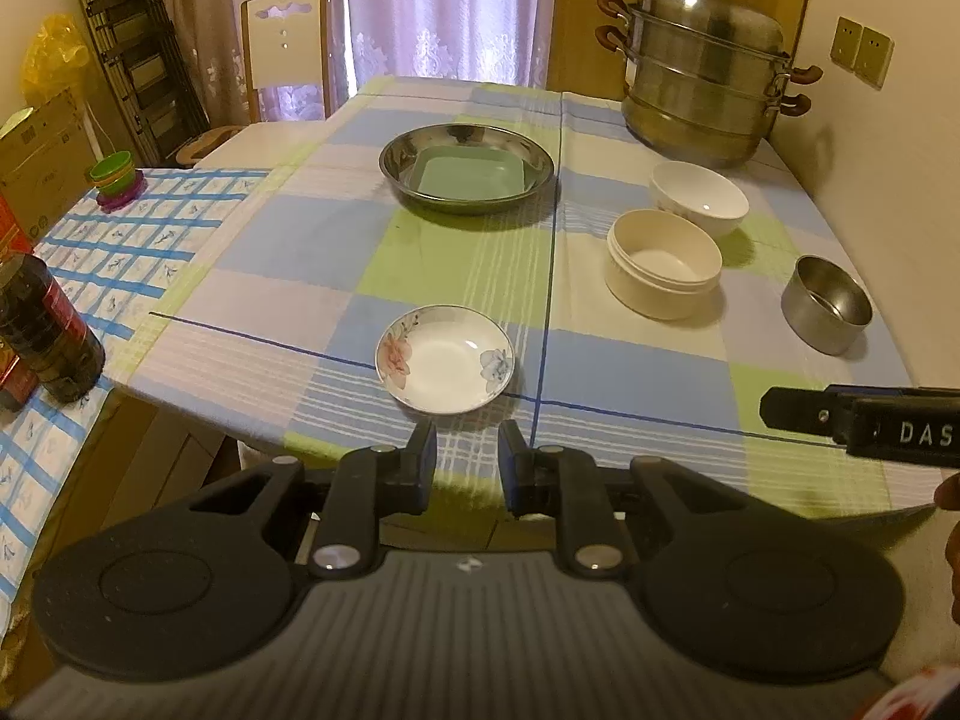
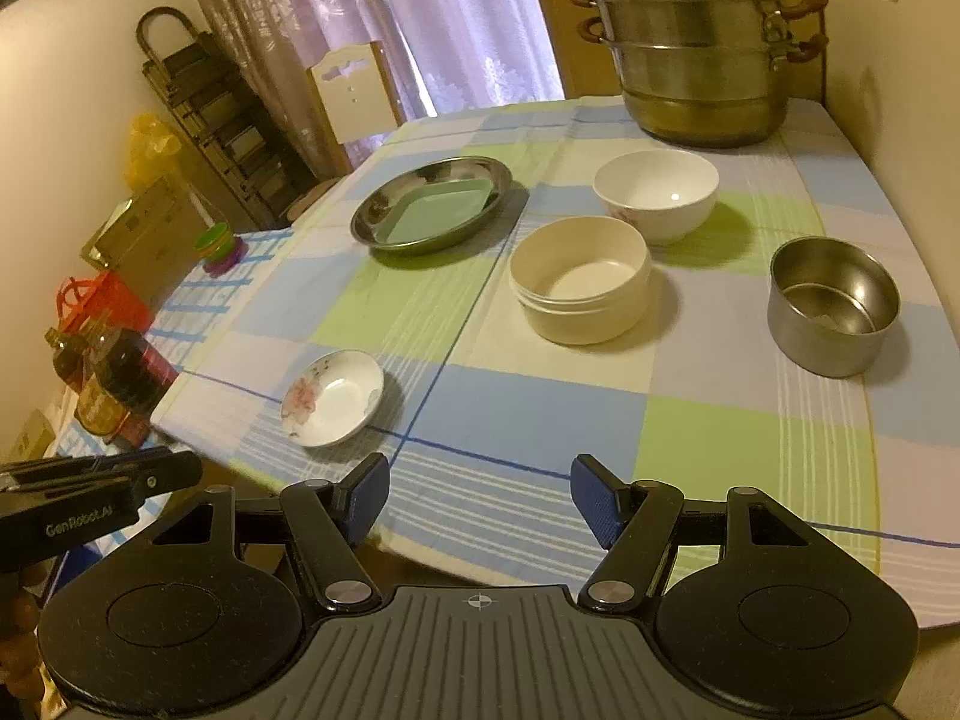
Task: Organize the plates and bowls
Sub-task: 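Move both grippers toward the small white floral saucer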
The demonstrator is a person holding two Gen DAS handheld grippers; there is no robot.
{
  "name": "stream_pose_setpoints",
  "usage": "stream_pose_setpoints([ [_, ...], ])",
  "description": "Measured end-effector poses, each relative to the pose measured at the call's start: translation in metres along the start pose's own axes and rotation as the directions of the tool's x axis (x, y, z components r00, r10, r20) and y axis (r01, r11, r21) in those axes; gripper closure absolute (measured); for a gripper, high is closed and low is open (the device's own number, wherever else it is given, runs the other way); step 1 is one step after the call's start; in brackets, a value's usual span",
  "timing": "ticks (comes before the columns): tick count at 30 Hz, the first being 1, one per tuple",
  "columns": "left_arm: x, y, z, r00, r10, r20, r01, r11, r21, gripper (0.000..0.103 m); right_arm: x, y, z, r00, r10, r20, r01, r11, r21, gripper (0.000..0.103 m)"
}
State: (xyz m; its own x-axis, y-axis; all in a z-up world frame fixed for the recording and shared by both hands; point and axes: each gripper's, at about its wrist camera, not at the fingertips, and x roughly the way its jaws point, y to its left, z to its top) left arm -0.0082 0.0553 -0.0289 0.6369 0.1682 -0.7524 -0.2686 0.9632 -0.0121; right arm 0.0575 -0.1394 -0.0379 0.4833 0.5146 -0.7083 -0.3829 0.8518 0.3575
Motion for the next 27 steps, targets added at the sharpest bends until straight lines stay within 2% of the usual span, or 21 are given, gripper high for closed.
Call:
stream_pose_setpoints([
  [11, 0.033, 0.020, 0.005, 1.000, 0.012, -0.015, -0.012, 1.000, -0.018, 0.083, 0.026, 0.002, 0.007, 0.999, 0.042, 0.007, -0.042, 0.999, -0.029, 0.036],
  [20, 0.069, 0.043, 0.021, 0.999, 0.004, -0.035, -0.005, 1.000, -0.021, 0.083, 0.060, 0.018, 0.023, 0.999, 0.041, 0.004, -0.041, 0.997, -0.064, 0.036],
  [23, 0.082, 0.051, 0.025, 0.999, 0.002, -0.049, -0.003, 1.000, -0.022, 0.083, 0.078, 0.027, 0.027, 0.999, 0.038, -0.015, -0.040, 0.996, -0.081, 0.039],
  [27, 0.100, 0.061, 0.029, 0.997, -0.006, -0.075, 0.004, 1.000, -0.029, 0.083, 0.102, 0.035, 0.032, 0.998, 0.049, -0.049, -0.054, 0.995, -0.090, 0.047],
])
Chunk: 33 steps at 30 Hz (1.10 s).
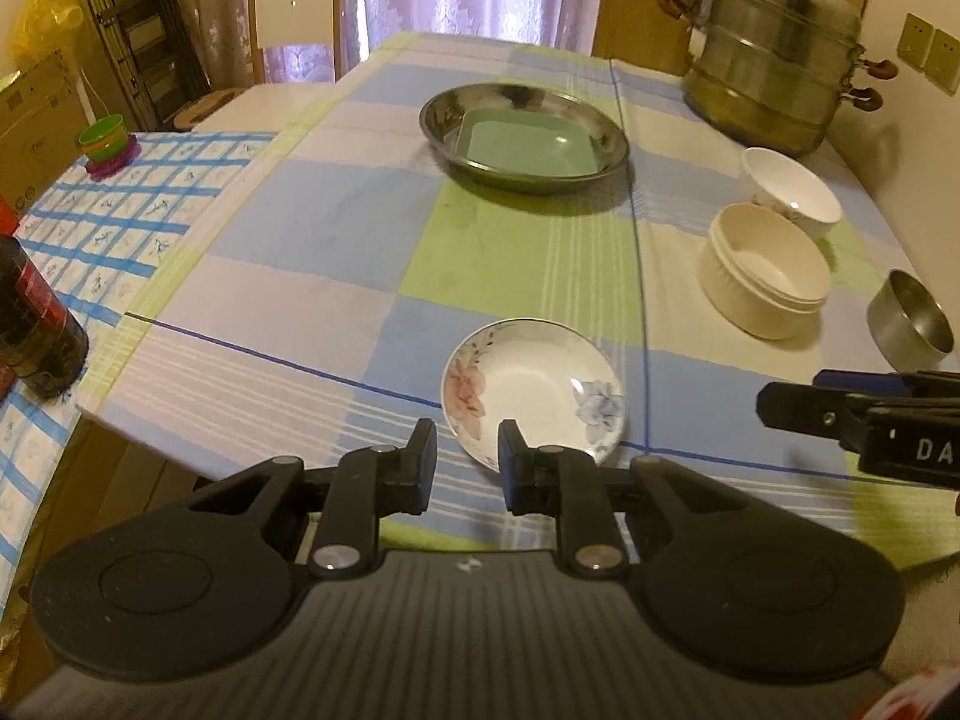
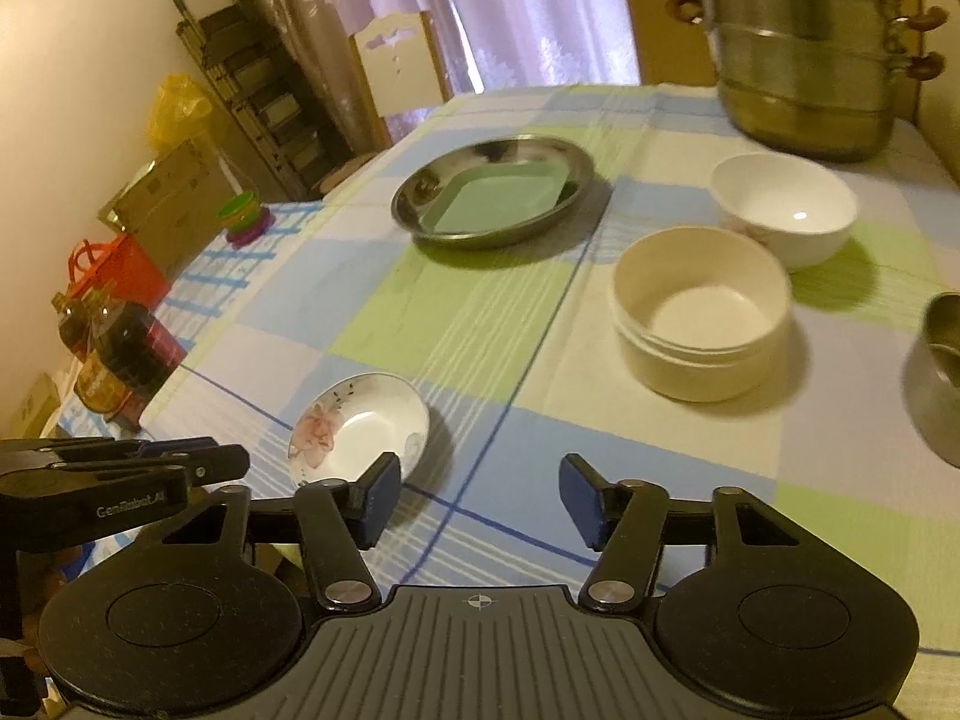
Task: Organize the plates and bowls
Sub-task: 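Move both grippers toward the small white floral saucer, then close both grippers on the rim of the floral saucer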
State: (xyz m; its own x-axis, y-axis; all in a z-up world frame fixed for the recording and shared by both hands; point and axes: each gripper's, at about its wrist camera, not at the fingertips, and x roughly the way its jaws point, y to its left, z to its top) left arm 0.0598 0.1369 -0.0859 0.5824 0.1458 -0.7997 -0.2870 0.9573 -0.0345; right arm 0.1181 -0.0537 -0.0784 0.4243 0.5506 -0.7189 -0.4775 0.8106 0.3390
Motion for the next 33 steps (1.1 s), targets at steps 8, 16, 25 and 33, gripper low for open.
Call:
stream_pose_setpoints([
  [8, 0.030, 0.010, 0.010, 0.999, -0.024, -0.047, 0.023, 1.000, -0.006, 0.083, 0.038, 0.010, 0.007, 0.999, 0.021, -0.046, -0.022, 1.000, -0.020, 0.058],
  [16, 0.051, 0.016, 0.015, 0.996, -0.037, -0.078, 0.037, 0.999, 0.001, 0.083, 0.064, 0.014, 0.010, 0.996, 0.032, -0.082, -0.034, 0.999, -0.024, 0.067],
  [25, 0.065, 0.017, 0.017, 0.994, -0.056, -0.096, 0.057, 0.998, 0.009, 0.083, 0.087, 0.021, 0.011, 0.993, 0.030, -0.111, -0.034, 0.999, -0.038, 0.079],
  [33, 0.070, 0.017, 0.019, 0.992, -0.065, -0.106, 0.066, 0.998, 0.014, 0.085, 0.093, 0.021, 0.011, 0.992, 0.029, -0.120, -0.034, 0.999, -0.036, 0.085],
])
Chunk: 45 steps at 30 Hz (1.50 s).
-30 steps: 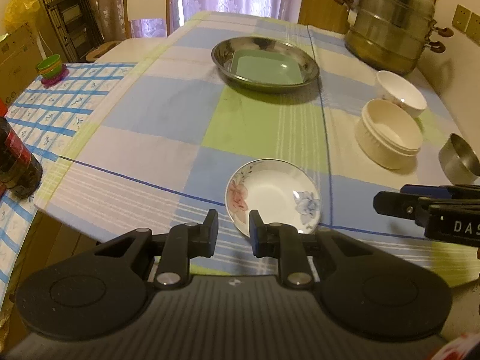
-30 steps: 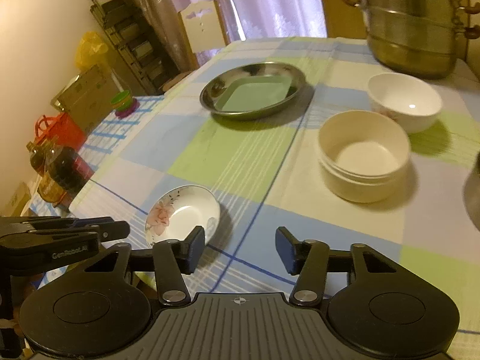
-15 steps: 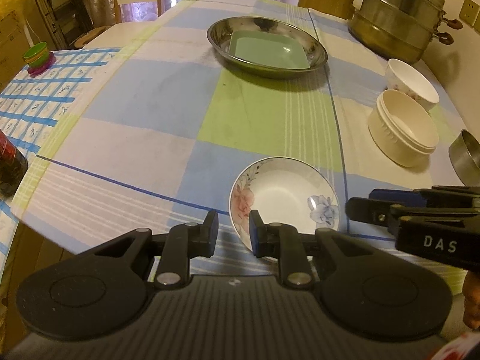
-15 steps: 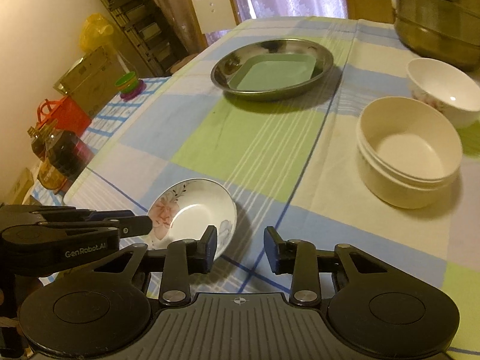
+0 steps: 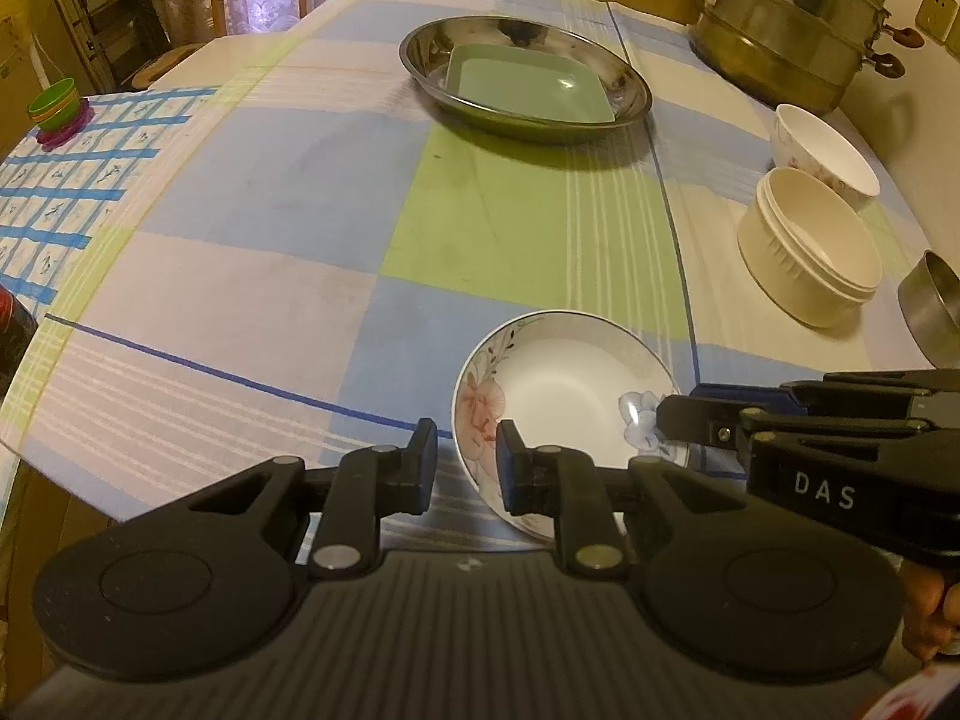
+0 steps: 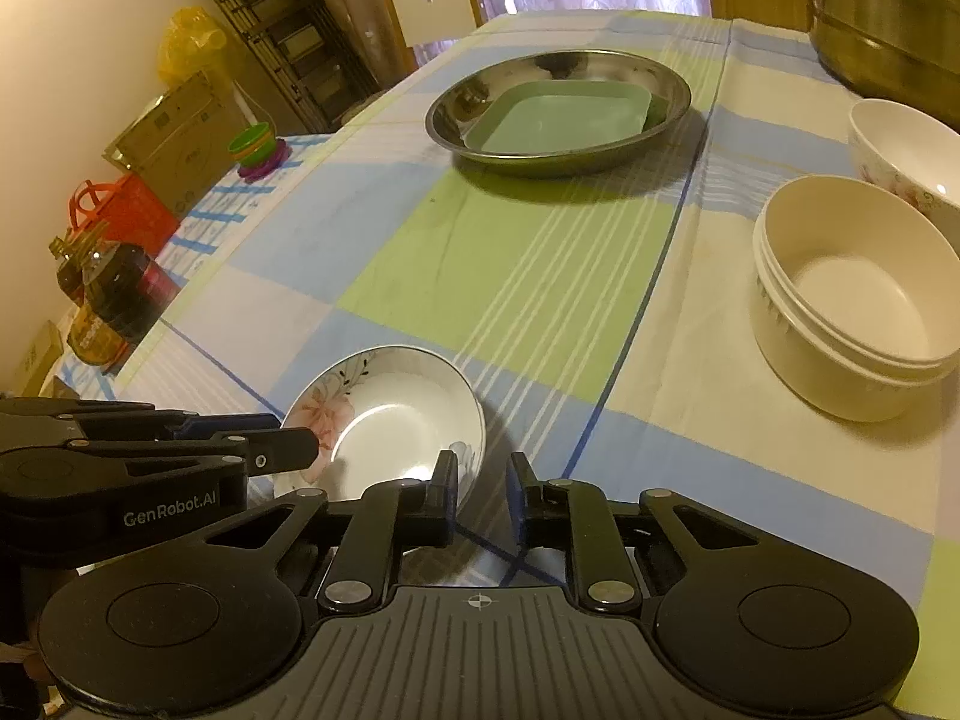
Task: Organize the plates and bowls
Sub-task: 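Close both grippers on the rim of the floral saucer, then carry the saucer with both grippers onto the green plate in the tray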
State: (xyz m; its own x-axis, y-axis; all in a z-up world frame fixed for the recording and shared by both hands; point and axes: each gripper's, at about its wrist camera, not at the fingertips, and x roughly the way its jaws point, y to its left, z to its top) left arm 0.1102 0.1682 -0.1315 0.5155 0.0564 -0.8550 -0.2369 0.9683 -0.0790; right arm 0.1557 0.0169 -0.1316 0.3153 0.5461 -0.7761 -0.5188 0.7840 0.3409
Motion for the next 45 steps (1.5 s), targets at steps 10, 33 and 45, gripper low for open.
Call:
stream_pose_setpoints([
  [10, 0.005, 0.001, -0.001, 1.000, -0.017, -0.016, 0.017, 1.000, -0.009, 0.093, 0.006, 0.005, -0.001, 1.000, -0.005, -0.007, 0.005, 1.000, -0.020, 0.095],
  [33, 0.007, -0.005, 0.026, 0.999, -0.037, 0.003, 0.037, 0.999, 0.034, 0.094, -0.001, -0.002, 0.018, 0.999, -0.034, 0.036, 0.034, 0.999, -0.005, 0.096],
  [45, 0.019, -0.012, 0.083, 0.995, -0.091, 0.047, 0.087, 0.992, 0.094, 0.095, -0.003, -0.019, 0.062, 0.992, -0.083, 0.090, 0.080, 0.996, 0.042, 0.096],
])
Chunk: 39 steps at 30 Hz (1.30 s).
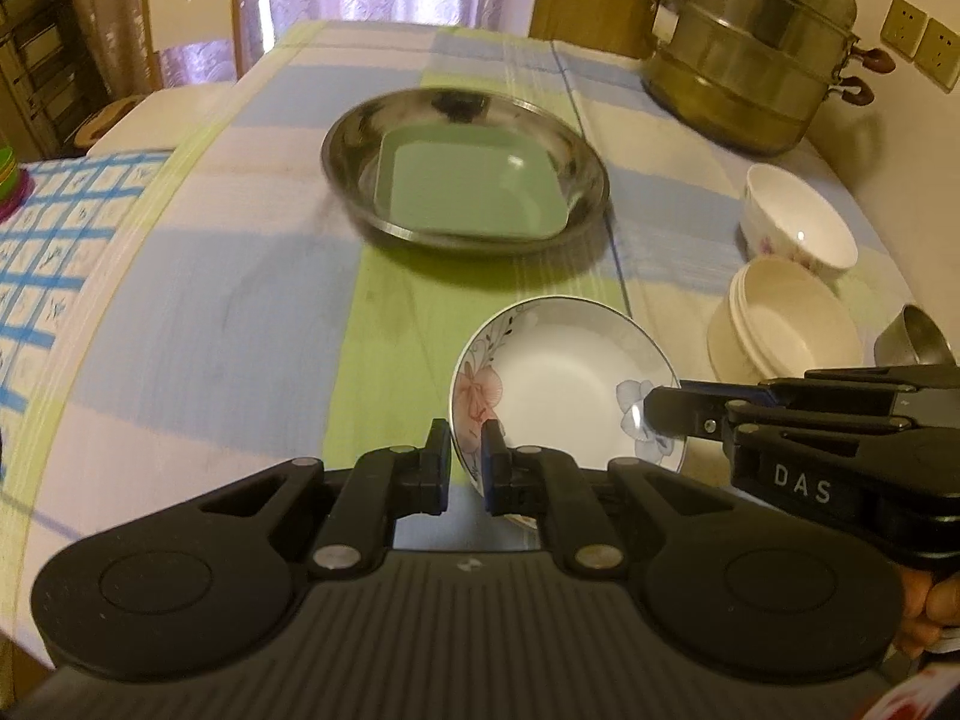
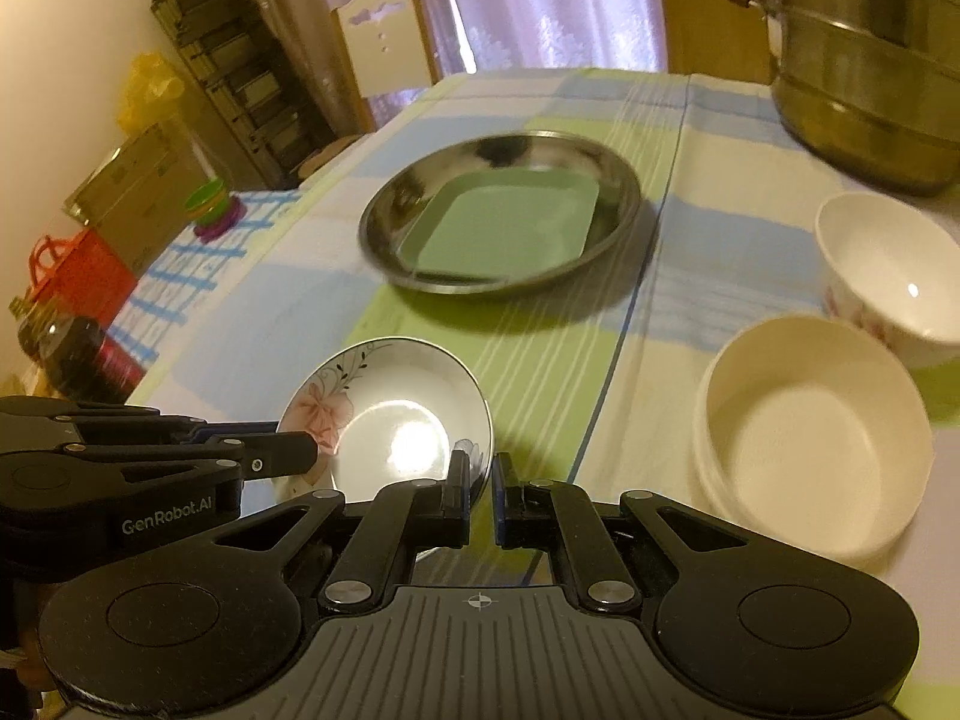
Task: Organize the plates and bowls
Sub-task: 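Carry the saucer with both grippers onto the green plate in the tray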
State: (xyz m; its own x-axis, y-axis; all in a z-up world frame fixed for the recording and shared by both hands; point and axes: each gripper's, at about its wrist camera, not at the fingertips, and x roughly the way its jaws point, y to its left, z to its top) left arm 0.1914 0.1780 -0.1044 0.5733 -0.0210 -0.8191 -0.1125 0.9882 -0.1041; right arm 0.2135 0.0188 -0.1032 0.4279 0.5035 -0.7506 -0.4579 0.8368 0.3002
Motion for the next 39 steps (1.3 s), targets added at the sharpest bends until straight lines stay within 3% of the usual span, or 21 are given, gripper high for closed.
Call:
stream_pose_setpoints([
  [24, 0.044, 0.015, 0.106, 0.995, -0.058, 0.075, 0.052, 0.995, 0.082, 0.095, 0.044, -0.020, 0.101, 0.992, -0.095, 0.080, 0.088, 0.993, 0.080, 0.096],
  [39, 0.104, 0.035, 0.141, 0.999, -0.044, 0.019, 0.043, 0.998, 0.053, 0.095, 0.104, -0.034, 0.132, 0.991, -0.130, 0.038, 0.125, 0.986, 0.111, 0.096],
])
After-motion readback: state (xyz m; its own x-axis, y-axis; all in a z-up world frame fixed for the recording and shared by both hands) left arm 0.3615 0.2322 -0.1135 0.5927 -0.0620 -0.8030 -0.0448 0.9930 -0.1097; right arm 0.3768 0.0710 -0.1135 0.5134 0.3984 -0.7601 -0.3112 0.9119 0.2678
